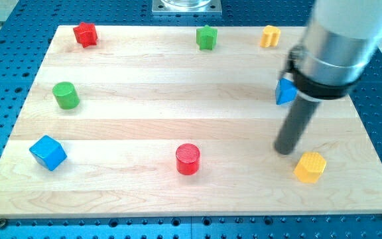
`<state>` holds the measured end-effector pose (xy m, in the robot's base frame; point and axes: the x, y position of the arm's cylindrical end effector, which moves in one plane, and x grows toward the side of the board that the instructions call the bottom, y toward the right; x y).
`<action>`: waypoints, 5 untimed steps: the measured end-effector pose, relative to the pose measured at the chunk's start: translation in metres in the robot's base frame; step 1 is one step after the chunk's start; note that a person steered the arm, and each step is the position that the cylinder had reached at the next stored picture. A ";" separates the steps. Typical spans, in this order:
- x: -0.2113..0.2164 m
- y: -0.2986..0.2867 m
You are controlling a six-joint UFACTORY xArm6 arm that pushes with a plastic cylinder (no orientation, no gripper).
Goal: Place the red circle and cube parallel to each other
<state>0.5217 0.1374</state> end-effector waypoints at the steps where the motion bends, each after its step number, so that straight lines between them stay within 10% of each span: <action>1: 0.053 0.012; 5: 0.037 0.011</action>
<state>0.5590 0.1486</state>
